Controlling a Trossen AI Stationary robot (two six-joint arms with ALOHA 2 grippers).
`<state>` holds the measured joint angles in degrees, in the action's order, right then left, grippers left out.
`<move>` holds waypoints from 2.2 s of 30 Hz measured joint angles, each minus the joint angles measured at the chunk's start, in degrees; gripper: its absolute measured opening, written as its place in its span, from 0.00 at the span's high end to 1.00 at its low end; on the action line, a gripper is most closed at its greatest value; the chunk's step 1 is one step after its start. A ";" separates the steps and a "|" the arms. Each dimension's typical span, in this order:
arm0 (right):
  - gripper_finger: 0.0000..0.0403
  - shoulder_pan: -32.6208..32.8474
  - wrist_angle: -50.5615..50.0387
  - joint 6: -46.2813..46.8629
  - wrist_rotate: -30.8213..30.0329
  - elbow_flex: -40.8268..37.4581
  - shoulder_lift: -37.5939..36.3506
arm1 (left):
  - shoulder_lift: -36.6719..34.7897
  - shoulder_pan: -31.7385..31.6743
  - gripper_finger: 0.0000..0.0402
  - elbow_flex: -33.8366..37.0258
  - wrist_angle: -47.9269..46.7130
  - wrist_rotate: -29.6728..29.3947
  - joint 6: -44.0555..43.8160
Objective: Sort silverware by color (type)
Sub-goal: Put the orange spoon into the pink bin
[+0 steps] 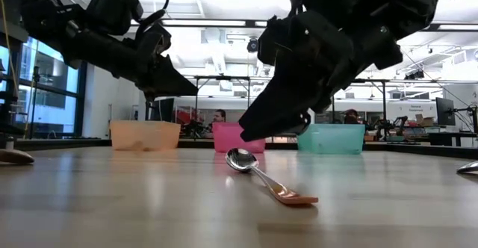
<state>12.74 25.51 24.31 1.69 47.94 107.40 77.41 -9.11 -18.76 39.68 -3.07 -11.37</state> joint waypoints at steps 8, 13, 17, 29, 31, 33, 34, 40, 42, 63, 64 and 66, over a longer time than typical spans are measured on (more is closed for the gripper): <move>0.57 -3.46 0.44 -0.84 2.39 -0.04 2.19 | 0.00 1.79 0.92 0.00 -0.31 -1.90 -0.40; 0.57 -3.35 3.90 -0.05 6.39 0.01 5.71 | 0.01 2.61 0.92 0.00 -0.66 -2.78 -0.57; 0.59 -3.29 8.31 1.77 7.32 0.17 8.34 | 0.00 3.01 0.92 -0.01 -0.52 -3.06 -0.55; 0.94 -3.22 9.55 0.49 7.94 0.09 9.00 | 0.00 3.17 0.92 0.00 -0.85 -3.54 -0.05; 0.98 -3.28 9.93 0.43 8.74 0.11 9.04 | 0.01 3.19 0.92 -0.02 -0.90 -3.53 -0.05; 0.97 -3.59 9.82 0.07 9.40 0.09 8.86 | 0.02 3.22 0.92 -0.02 -0.90 -3.54 -0.03; 0.97 -3.88 9.60 0.03 10.15 0.07 8.67 | 0.00 3.24 0.92 -0.02 -0.90 -3.54 -0.03; 0.99 -6.64 7.60 -3.28 12.72 -0.24 3.57 | 0.00 3.22 0.92 -0.01 -0.90 -3.55 0.00; 0.99 -8.64 6.15 -5.21 12.19 -0.14 0.48 | 0.00 3.22 0.92 -0.02 -0.90 -3.56 0.00; 1.00 -41.99 -11.69 -8.91 17.47 17.27 -7.44 | 0.01 3.22 0.92 -0.02 -0.83 -3.61 0.52; 1.00 -43.62 -14.21 -9.90 17.71 18.86 -7.44 | 0.00 3.22 0.92 -0.02 -0.83 -3.62 0.53; 1.00 -46.69 -18.29 -11.44 17.73 21.31 -7.13 | 0.00 3.22 0.92 -0.02 -0.83 -3.61 0.58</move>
<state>-33.96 7.22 12.87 19.42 69.25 100.27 77.41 -5.89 -18.78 38.85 -6.68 -10.79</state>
